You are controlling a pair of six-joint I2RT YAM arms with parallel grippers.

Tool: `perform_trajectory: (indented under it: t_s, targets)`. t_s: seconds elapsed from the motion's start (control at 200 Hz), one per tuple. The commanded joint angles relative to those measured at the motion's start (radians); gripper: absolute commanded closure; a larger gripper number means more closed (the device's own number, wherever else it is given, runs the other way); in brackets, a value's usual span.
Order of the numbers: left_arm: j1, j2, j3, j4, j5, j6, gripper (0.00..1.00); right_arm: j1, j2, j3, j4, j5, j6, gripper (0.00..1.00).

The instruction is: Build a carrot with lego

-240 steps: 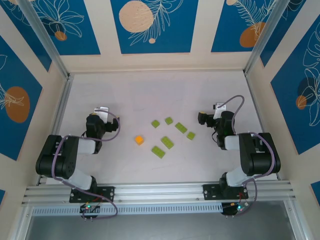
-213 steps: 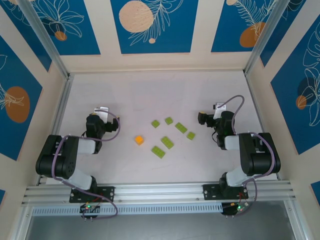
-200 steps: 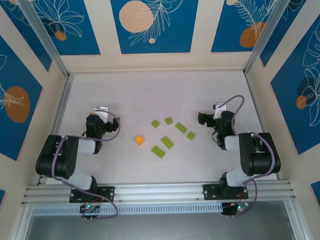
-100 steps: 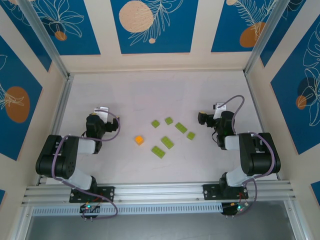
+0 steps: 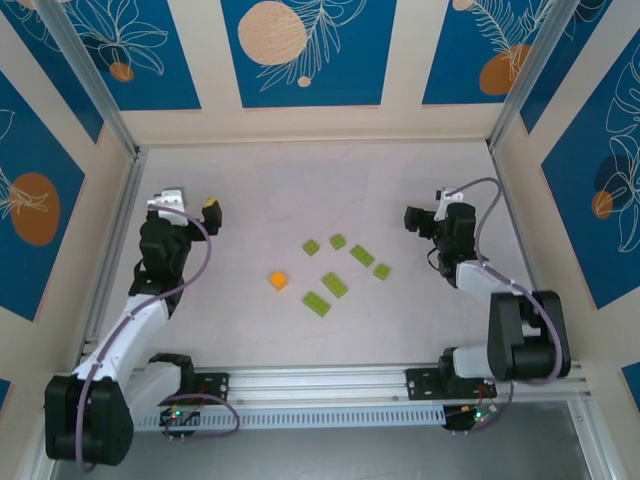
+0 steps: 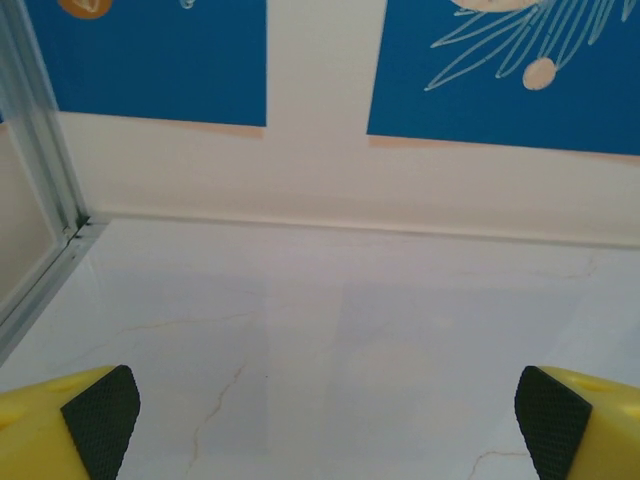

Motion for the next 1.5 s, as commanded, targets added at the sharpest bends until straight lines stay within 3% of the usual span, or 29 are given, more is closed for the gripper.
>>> perform_trajectory:
  t_s: [0.0,0.125,0.255,0.375,0.465,0.675,1.125,1.495]
  targets:
    - [0.014,-0.007,0.000,-0.152,-0.076,-0.092,0.01,0.108,-0.088,0.079,-0.313,0.016,0.031,0.05]
    - [0.014,0.036,0.073,-0.323,-0.231,-0.286,0.01,0.261,-0.112,0.199,-0.566,0.009,0.016,0.01]
    - [0.014,0.094,0.133,-0.383,-0.212,-0.285,0.01,0.430,-0.062,0.303,-0.754,-0.054,0.014,0.02]
    - [0.014,0.115,0.149,-0.415,-0.237,-0.291,0.01,0.567,0.055,0.401,-0.893,-0.118,-0.005,0.16]
    - [0.016,0.119,0.149,-0.426,-0.276,-0.304,0.01,0.664,0.154,0.471,-0.960,-0.073,-0.038,0.21]
    - [0.016,0.126,0.157,-0.436,-0.254,-0.307,0.01,0.818,0.347,0.635,-1.107,-0.008,-0.123,0.33]
    - [0.017,0.158,0.178,-0.470,-0.269,-0.319,0.01,0.937,0.458,0.680,-1.193,0.010,-0.067,0.43]
    - [0.023,0.187,0.199,-0.502,-0.285,-0.332,0.01,0.952,0.495,0.655,-1.158,0.006,-0.030,0.46]
